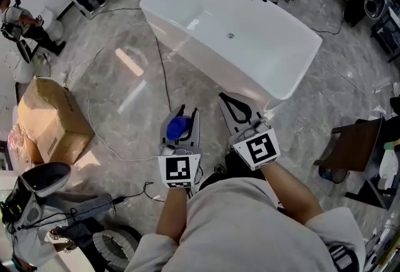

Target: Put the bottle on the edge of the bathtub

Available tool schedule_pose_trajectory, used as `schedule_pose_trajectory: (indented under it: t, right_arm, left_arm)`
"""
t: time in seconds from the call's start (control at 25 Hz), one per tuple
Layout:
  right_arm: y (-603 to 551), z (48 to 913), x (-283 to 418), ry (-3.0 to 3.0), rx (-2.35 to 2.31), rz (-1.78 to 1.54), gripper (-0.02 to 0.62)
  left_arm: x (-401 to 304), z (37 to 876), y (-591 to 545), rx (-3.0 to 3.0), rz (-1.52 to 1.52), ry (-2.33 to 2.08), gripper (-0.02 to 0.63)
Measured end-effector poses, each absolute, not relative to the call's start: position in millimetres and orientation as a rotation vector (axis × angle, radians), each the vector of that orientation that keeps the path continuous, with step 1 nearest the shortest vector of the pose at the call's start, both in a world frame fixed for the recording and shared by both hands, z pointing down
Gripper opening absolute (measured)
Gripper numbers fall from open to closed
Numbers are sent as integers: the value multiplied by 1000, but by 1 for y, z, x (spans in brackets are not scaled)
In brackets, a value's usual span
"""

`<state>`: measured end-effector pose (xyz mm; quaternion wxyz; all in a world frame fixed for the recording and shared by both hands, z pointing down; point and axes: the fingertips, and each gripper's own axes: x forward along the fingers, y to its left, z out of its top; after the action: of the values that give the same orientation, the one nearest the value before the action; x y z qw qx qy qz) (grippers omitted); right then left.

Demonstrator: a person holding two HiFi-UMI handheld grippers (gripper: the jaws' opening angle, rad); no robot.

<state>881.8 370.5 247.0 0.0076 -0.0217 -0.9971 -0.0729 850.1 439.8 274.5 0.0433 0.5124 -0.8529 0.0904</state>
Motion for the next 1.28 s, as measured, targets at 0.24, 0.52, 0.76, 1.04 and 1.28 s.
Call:
schedule_pose_trajectory:
  t: [0.24,0.52,0.76,1.04,1.28]
  right_arm:
    - [370,259,839,-3091,-140,-230,6]
    - [346,274,771,-3047,-237,-265,6]
    - [302,287,711,-3025,-296,-229,6]
    - [250,312,651,-2957,-335,-1,6]
    - [233,313,602,-2948,-427,-15,6]
  left_arm:
    - [807,286,446,1482,265,-2644,127]
    - [744,297,417,1483,303,-2609,127]
    - [685,310,381,1419,321,-2584,127]
    - [627,327,338,1338,330,-2568,127]
    - [584,328,322,1265,316,-2591,127]
